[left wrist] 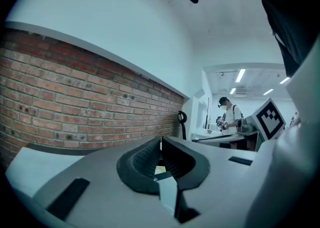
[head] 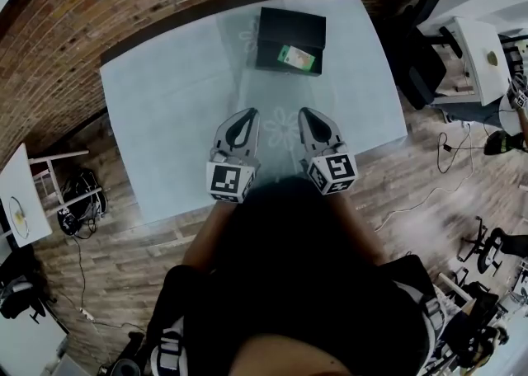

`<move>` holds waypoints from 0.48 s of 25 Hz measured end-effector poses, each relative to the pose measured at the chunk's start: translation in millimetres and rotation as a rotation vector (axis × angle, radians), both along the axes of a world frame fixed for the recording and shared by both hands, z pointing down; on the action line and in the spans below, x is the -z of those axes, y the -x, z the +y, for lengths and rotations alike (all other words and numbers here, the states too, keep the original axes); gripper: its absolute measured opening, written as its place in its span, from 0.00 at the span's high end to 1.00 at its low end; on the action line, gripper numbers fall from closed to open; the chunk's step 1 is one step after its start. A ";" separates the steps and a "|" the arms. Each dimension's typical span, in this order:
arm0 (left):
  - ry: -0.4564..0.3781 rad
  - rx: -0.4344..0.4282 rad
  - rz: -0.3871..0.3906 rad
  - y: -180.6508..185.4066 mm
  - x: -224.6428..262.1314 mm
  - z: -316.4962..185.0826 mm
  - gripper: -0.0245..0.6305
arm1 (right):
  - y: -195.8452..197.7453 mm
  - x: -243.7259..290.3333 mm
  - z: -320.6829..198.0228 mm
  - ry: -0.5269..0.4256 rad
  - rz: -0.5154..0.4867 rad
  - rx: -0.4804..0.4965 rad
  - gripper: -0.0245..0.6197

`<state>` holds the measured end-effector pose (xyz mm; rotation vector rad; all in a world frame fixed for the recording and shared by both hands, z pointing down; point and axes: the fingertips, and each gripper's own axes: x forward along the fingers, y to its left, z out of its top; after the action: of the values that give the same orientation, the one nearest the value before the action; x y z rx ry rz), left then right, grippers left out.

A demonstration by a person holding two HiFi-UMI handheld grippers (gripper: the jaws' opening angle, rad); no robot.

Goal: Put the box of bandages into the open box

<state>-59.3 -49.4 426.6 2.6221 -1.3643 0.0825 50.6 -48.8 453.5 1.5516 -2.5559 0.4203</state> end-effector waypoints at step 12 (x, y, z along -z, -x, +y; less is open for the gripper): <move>-0.005 0.004 -0.004 3.9 0.3 -5.8 0.90 | 3.6 2.2 -5.3 -0.005 0.003 -0.005 0.92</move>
<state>-63.2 -55.2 426.3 2.6244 -1.3726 0.0837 47.0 -54.1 451.3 1.5587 -2.5529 0.4122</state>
